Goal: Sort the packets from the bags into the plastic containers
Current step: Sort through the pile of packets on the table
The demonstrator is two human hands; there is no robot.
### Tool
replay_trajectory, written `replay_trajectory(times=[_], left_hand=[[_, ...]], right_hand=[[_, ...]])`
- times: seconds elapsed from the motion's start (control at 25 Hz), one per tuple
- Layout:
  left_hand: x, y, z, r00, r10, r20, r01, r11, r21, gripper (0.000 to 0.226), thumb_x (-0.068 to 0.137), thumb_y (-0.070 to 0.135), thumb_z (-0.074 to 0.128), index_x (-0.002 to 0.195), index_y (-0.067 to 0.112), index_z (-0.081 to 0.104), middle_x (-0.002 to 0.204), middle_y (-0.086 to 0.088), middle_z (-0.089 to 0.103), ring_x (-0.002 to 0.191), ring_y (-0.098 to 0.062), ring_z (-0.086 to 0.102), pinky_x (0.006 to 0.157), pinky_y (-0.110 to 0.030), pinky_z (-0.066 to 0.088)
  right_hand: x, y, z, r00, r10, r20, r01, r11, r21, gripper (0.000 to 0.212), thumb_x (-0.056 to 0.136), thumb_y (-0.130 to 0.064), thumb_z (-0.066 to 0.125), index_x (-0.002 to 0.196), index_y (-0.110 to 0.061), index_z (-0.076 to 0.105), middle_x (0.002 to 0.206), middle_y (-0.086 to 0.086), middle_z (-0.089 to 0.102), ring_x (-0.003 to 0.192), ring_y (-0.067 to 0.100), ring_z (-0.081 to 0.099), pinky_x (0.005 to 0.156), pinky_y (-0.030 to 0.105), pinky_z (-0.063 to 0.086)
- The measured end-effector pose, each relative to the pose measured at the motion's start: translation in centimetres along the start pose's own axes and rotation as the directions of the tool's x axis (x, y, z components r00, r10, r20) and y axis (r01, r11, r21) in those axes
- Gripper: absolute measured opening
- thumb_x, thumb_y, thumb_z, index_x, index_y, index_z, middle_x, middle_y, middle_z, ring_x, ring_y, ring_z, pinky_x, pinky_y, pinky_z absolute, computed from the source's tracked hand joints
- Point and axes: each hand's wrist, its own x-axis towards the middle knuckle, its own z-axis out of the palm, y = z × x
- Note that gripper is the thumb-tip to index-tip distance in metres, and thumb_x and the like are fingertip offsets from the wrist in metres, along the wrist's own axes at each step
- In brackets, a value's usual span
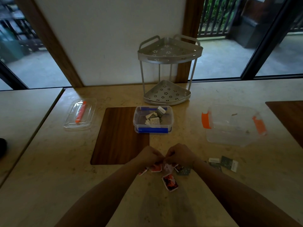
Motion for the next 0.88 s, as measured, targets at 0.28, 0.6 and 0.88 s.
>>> replay_trajectory(times=[0.28,0.6,0.88], left_hand=[[0.7,0.3,-0.1,0.996,-0.092,0.013,0.093,0.984,-0.151,0.023,0.095,0.020,0.058,0.112,0.007,0.067,0.107,-0.011,0.067,0.085,-0.016,0.064,0.068,-0.028,0.056],[2.0,0.0,-0.1,0.997,-0.060,-0.048,0.050,0.981,-0.186,0.018,0.089,0.004,0.064,0.106,0.001,0.071,0.112,-0.015,0.069,0.100,-0.024,0.066,0.077,-0.029,0.058],[2.9,-0.3,-0.7,0.993,-0.100,-0.061,0.097,0.994,-0.047,0.020,0.086,0.014,0.070,0.100,0.000,0.073,0.095,-0.013,0.071,0.085,-0.021,0.070,0.076,-0.030,0.059]], right_hand=[[0.6,0.1,0.3,1.000,-0.007,-0.017,0.008,0.999,0.043,0.026,0.082,-0.032,0.073,0.099,-0.014,0.067,0.093,0.001,0.071,0.070,0.008,0.066,0.066,0.020,0.057],[1.1,0.0,-0.5,0.999,0.037,-0.005,-0.037,0.997,0.075,0.031,0.081,-0.025,0.074,0.110,-0.016,0.063,0.107,0.004,0.069,0.083,0.011,0.065,0.073,0.021,0.055],[1.3,-0.2,-0.8,0.998,0.044,0.036,-0.044,0.999,0.012,0.023,0.085,-0.026,0.069,0.105,-0.015,0.068,0.104,0.001,0.067,0.089,0.011,0.062,0.078,0.022,0.053]])
